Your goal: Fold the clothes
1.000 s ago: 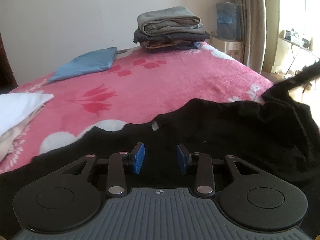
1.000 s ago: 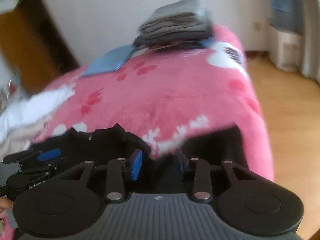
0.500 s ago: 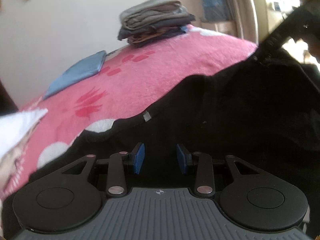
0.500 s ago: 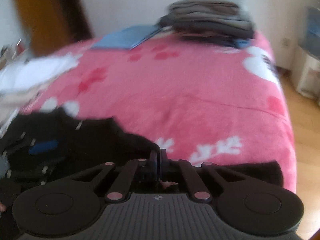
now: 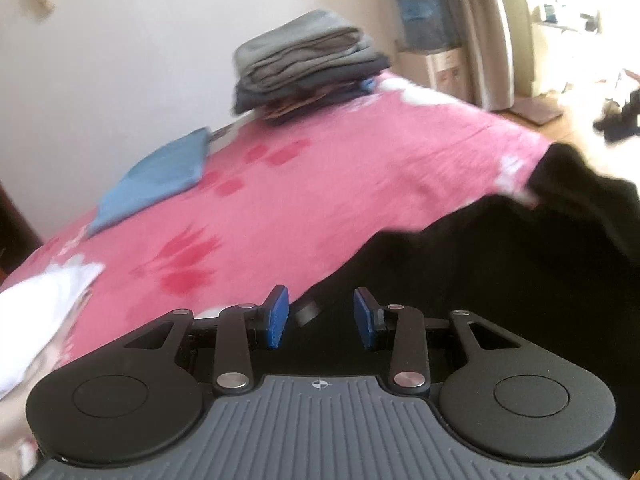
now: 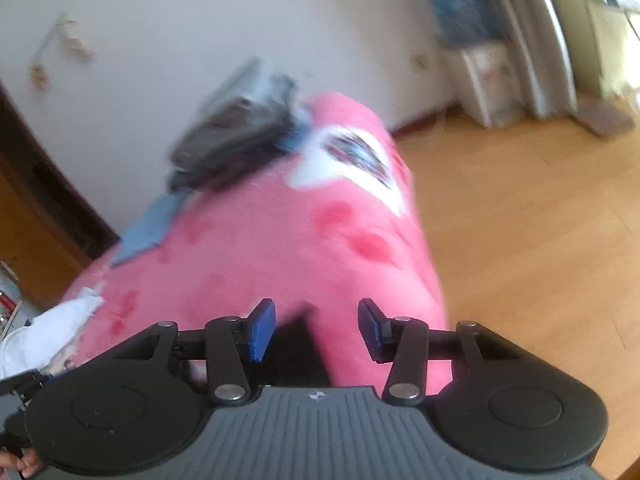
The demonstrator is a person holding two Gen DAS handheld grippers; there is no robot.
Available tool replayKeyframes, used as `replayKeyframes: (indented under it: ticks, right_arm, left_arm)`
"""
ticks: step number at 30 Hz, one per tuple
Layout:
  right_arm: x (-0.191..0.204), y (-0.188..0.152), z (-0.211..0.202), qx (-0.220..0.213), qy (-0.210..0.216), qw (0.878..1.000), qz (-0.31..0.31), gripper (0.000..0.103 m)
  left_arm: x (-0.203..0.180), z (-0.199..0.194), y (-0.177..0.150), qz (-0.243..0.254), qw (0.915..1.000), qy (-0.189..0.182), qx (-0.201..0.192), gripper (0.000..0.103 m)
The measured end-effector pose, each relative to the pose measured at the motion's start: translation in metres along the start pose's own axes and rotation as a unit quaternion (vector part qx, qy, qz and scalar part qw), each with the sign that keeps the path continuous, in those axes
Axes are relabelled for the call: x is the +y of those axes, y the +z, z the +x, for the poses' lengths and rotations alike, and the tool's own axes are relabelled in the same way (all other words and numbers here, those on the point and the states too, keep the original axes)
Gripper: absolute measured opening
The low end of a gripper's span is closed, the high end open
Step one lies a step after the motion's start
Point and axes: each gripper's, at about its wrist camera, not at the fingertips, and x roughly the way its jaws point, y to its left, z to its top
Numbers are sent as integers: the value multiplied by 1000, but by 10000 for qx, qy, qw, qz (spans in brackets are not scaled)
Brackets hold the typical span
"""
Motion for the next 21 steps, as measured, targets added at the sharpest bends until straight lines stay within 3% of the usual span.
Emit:
replayKeyframes:
  ticks: [3,8,12,16,21]
  right_arm:
    - [-14,-12,-1,256,50,9996,86,49]
    - [-10,-33,1,511,223,9984,-63,43]
    - [-4,-41,-1,463,75,9988,-111,2]
    - [-12,-51,-39,-6,-14,9995,310,1]
    - [-28,-78,-72,-205,-346,9960,793,1]
  left_arm:
    - [-28,14,14,27,9997,-208,-81,36]
    - [-61,38,23,100,9998,-166,-108,36]
    - [-72,55,23,126,9999,18,-17,36]
    - [-72,60,23,29,9999,135,-9,36]
    - [-72,61,23,-24,9998,198,-20,36]
